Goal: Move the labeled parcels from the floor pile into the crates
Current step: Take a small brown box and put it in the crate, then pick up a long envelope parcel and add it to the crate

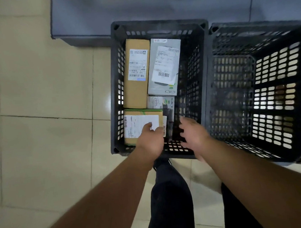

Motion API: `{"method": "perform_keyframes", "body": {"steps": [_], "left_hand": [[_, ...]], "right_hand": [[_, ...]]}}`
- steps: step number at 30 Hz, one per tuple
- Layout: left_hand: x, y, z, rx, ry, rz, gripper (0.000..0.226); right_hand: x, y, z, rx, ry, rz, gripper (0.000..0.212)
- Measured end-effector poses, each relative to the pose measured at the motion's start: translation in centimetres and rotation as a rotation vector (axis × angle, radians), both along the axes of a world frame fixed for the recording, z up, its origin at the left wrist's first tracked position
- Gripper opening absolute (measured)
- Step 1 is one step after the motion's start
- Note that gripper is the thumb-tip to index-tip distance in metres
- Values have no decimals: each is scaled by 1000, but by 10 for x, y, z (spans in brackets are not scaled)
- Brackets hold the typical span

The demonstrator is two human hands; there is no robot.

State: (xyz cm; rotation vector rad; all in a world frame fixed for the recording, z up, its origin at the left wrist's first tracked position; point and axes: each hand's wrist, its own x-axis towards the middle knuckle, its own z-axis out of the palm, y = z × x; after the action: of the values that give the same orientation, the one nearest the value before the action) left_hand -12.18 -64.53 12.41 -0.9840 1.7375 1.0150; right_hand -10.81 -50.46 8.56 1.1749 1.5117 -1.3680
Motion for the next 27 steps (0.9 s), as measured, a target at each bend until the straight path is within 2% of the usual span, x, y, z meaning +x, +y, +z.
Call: {"method": "perform_keyframes", "body": {"steps": [5,9,11,15,20,24,27], "left_hand": [[12,60,31,12,87,-6,50],[25,123,48,20,125,73,43],[34,152,58,-3,147,109,39],[55,219,74,-6,154,115,46],[66,290,94,46,141,25,53],[64,329,97,120,139,0,52],[57,358,94,159,127,-50,53]], "right_hand": [[8,38,35,-88,6,-160,31],[26,96,63,-138,1,-193,52],[37,129,75,-145,-10,-195,55],[57,213,99,-99,-6,-216,52],[81,313,120,-1,9,-287,47],[96,365,132,79,27,-355,31],[102,396,134,120,19,-352,42]]}}
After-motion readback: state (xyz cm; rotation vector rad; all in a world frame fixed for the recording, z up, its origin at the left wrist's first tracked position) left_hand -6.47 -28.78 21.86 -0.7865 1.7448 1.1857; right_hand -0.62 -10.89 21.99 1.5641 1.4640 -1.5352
